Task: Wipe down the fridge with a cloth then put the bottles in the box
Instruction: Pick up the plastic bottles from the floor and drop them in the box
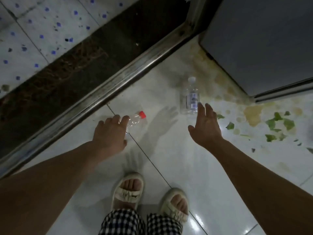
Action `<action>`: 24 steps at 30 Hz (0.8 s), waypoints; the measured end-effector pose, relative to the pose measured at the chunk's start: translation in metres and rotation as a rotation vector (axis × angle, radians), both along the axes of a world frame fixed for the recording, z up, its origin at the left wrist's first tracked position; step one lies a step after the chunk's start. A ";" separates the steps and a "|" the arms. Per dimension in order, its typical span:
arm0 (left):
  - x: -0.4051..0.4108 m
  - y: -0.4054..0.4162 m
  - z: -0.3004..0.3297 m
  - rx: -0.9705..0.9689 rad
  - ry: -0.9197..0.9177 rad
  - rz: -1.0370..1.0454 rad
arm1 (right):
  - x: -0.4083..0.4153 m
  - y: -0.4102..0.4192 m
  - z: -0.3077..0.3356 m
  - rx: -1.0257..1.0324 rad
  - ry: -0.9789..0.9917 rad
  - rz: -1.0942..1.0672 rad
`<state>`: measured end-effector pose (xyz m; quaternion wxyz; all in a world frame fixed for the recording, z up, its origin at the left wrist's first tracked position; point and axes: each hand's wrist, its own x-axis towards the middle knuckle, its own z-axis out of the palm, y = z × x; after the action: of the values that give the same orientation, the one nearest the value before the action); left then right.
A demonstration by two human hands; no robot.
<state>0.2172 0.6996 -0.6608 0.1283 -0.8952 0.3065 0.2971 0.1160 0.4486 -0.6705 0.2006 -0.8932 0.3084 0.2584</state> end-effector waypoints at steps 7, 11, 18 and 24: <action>0.002 0.009 -0.099 -0.007 -0.051 0.084 | 0.027 -0.012 -0.096 -0.140 -0.125 -0.059; 0.000 0.015 -0.132 -0.021 -0.060 0.163 | 0.035 -0.019 -0.127 -0.194 -0.200 -0.106; 0.005 0.016 -0.141 0.000 -0.107 0.105 | 0.050 -0.027 -0.143 -0.174 -0.231 -0.204; 0.011 -0.006 -0.103 -0.055 -0.103 0.144 | 0.030 -0.017 -0.106 -0.144 -0.163 -0.191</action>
<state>0.2280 0.6937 -0.7637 0.0974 -0.9322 0.2423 0.2505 0.1456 0.4314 -0.7762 0.1840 -0.8900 0.3924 0.1416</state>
